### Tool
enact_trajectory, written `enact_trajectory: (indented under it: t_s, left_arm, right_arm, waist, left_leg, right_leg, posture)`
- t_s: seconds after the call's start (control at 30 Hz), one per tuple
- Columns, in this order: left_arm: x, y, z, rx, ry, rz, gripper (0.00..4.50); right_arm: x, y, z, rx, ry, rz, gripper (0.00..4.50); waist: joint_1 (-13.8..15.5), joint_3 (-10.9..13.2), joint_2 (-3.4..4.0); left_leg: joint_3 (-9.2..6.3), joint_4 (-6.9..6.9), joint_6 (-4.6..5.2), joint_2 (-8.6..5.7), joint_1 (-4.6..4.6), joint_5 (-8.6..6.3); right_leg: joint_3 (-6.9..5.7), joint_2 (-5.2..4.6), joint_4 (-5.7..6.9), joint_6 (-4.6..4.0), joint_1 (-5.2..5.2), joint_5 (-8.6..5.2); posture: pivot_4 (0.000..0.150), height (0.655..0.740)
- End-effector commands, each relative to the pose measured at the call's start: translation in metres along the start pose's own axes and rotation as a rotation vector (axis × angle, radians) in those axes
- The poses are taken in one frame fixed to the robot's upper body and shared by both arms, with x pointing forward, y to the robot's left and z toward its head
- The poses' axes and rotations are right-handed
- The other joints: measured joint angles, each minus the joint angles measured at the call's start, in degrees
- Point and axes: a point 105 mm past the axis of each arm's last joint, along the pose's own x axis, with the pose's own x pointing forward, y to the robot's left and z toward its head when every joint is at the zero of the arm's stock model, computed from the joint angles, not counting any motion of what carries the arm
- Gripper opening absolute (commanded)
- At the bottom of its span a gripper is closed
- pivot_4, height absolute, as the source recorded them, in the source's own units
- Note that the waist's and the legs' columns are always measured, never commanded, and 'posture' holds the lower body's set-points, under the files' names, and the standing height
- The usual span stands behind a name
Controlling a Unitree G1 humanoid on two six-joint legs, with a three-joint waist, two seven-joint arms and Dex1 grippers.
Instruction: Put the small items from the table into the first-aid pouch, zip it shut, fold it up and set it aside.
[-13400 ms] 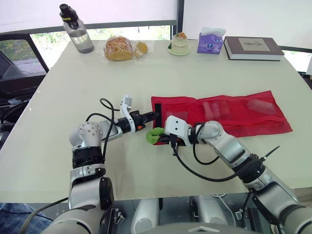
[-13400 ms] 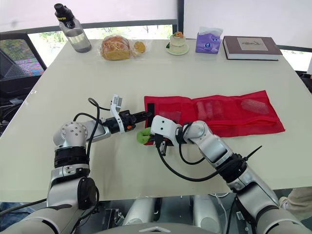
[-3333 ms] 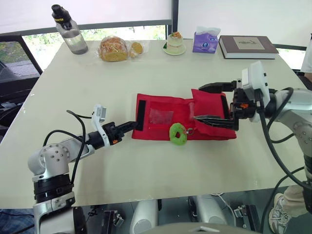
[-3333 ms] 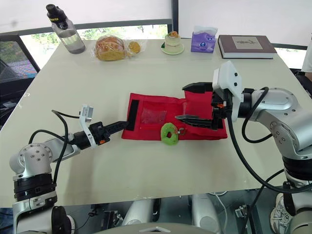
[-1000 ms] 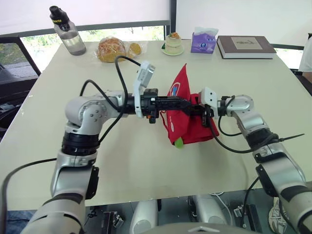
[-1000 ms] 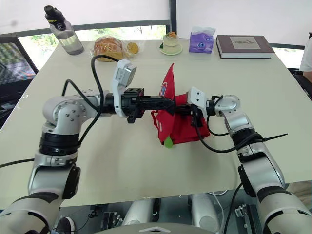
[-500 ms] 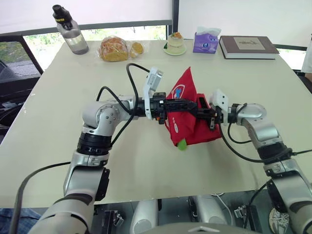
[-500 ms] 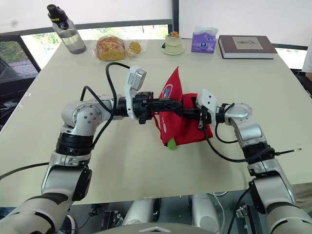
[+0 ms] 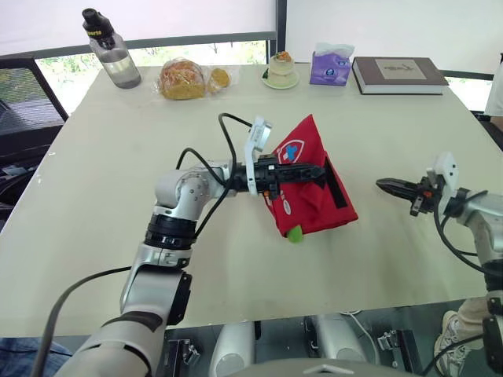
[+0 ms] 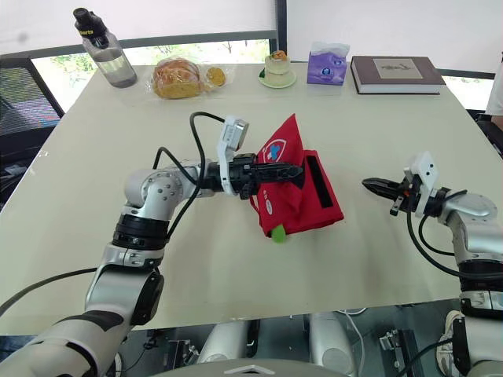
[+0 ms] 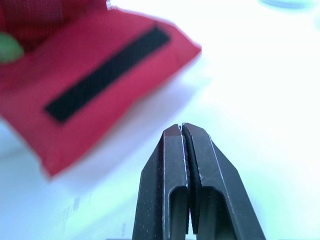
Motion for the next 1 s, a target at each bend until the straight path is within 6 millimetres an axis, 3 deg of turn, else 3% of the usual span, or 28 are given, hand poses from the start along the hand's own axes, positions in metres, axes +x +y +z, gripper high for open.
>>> enact_trajectory:
  t_s: [0.03, 0.07, 0.1, 0.13, 0.17, 0.2, 0.23, 0.3, 0.4, 0.43, 0.53, 0.57, 0.8, 1.0]
  left_arm:
    - [0.005, -0.004, 0.002, 0.034, -0.003, -0.04, 0.0]
    - [0.006, -0.003, 0.0, 0.034, -0.002, -0.042, 0.0]
    - [0.006, -0.002, -0.001, 0.022, -0.005, -0.047, 0.66]
    - [0.007, -0.002, -0.003, 0.009, -0.007, -0.055, 0.89]
    - [0.007, -0.003, -0.005, 0.001, -0.008, -0.07, 1.44]
    - [0.007, -0.003, -0.006, -0.002, -0.009, -0.078, 1.85]
    - [0.008, -0.002, -0.006, -0.003, -0.012, -0.076, 2.64]
    - [0.01, 0.0, -0.005, -0.005, -0.02, -0.072, 3.02]
    - [0.011, 0.003, -0.003, -0.005, -0.03, -0.067, 4.31]
    - [0.012, 0.004, -0.003, -0.006, -0.032, -0.065, 4.5]
    - [0.013, 0.004, -0.003, -0.008, -0.035, -0.067, 4.5]
    - [0.013, 0.004, -0.003, -0.009, -0.035, -0.068, 4.5]
    - [0.016, 0.006, 0.001, 0.029, -0.057, -0.046, 4.5]
    - [0.017, 0.025, 0.002, 0.147, -0.078, 0.083, 4.5]
  right_arm:
    - [-0.015, -0.005, 0.02, -0.042, -0.08, -0.007, 0.05]
    - [-0.017, -0.004, 0.019, -0.045, -0.088, -0.011, 0.05]
    - [-0.019, -0.003, 0.019, -0.056, -0.116, -0.012, 0.0]
    - [-0.021, -0.002, 0.019, -0.062, -0.135, -0.007, 0.0]
    - [-0.021, -0.002, 0.017, -0.063, -0.129, -0.012, 0.0]
    - [-0.022, -0.002, 0.015, -0.059, -0.125, -0.016, 0.25]
    - [-0.021, -0.002, 0.014, -0.045, -0.126, -0.006, 0.74]
    - [-0.021, -0.001, 0.012, -0.01, -0.123, 0.011, 1.18]
    - [-0.021, -0.001, 0.011, 0.002, -0.128, 0.022, 2.6]
    - [-0.021, 0.0, 0.012, 0.007, -0.134, 0.025, 3.01]
    - [-0.02, 0.0, 0.012, 0.009, -0.14, 0.036, 4.18]
    - [-0.019, 0.001, 0.012, 0.008, -0.14, 0.039, 4.35]
    - [-0.014, 0.006, 0.011, 0.001, -0.138, 0.064, 4.35]
    - [-0.013, 0.009, 0.011, 0.0, -0.136, 0.068, 4.35]
  waist:
    - [-0.02, 0.01, 0.02]
    - [0.07, 0.01, 0.02]
    - [0.09, 0.0, 0.02]
    - [0.11, 0.0, 0.02]
    - [0.13, 0.0, 0.02]
    - [0.12, 0.0, 0.02]
    - [0.11, 0.0, 0.03]
    - [0.13, -0.01, 0.04]
    - [0.12, 0.0, 0.04]
    - [0.11, 0.0, 0.04]
    - [0.1, 0.0, 0.04]
    - [0.11, 0.0, 0.04]
    - [0.13, 0.0, 0.04]
    - [0.18, -0.01, 0.05]
  left_leg:
    - [0.01, 0.0, 0.0, 0.0, 0.01, 0.0]
    - [-0.01, -0.01, 0.0, 0.0, 0.01, 0.0]
    - [-0.01, -0.01, 0.0, 0.0, 0.0, 0.0]
    - [-0.01, 0.0, 0.0, 0.0, 0.0, 0.0]
    - [-0.01, 0.0, 0.0, 0.0, 0.0, 0.0]
    - [-0.01, 0.0, 0.0, 0.0, 0.0, 0.0]
    - [0.01, 0.0, 0.0, 0.0, 0.0, 0.0]
    - [0.01, 0.01, 0.0, 0.0, 0.0, 0.0]
    - [-0.01, 0.01, 0.0, 0.0, 0.0, 0.0]
    - [-0.01, 0.01, 0.0, 0.0, 0.0, 0.0]
    - [0.0, 0.01, 0.0, 0.0, 0.01, 0.0]
    - [0.0, 0.01, 0.0, 0.0, 0.0, 0.0]
    - [-0.01, 0.01, 0.0, 0.0, 0.0, 0.0]
    - [0.0, 0.01, 0.0, 0.0, 0.01, 0.0]
  right_leg:
    - [0.01, 0.0, 0.0, 0.0, 0.0, 0.0]
    - [0.0, 0.01, 0.0, 0.0, 0.0, 0.0]
    - [-0.01, 0.0, -0.01, 0.0, 0.0, 0.0]
    - [-0.01, 0.0, -0.01, 0.0, 0.0, 0.0]
    - [-0.01, 0.0, -0.02, 0.0, 0.0, 0.0]
    - [-0.02, 0.0, -0.02, 0.01, 0.0, 0.0]
    - [-0.01, 0.0, -0.01, 0.01, 0.0, 0.0]
    - [0.0, 0.0, -0.01, 0.01, 0.0, 0.0]
    - [-0.01, 0.0, 0.0, 0.01, 0.01, 0.0]
    - [-0.01, 0.0, -0.01, 0.01, 0.0, 0.0]
    - [-0.01, 0.0, -0.01, 0.01, 0.0, 0.0]
    - [-0.01, 0.0, -0.01, 0.01, 0.01, 0.0]
    - [-0.01, 0.0, -0.01, 0.01, 0.01, 0.0]
    - [0.0, 0.0, -0.01, 0.01, 0.01, 0.0]
  posture:
    - [0.15, 0.74]
    - [0.15, 0.74]
    - [0.15, 0.74]
    - [0.15, 0.74]
    - [0.15, 0.74]
    - [0.15, 0.74]
    - [0.15, 0.74]
    - [0.15, 0.74]
    - [0.15, 0.74]
    - [0.15, 0.74]
    - [0.15, 0.74]
    - [0.15, 0.74]
    - [0.15, 0.74]
    - [0.15, 0.74]
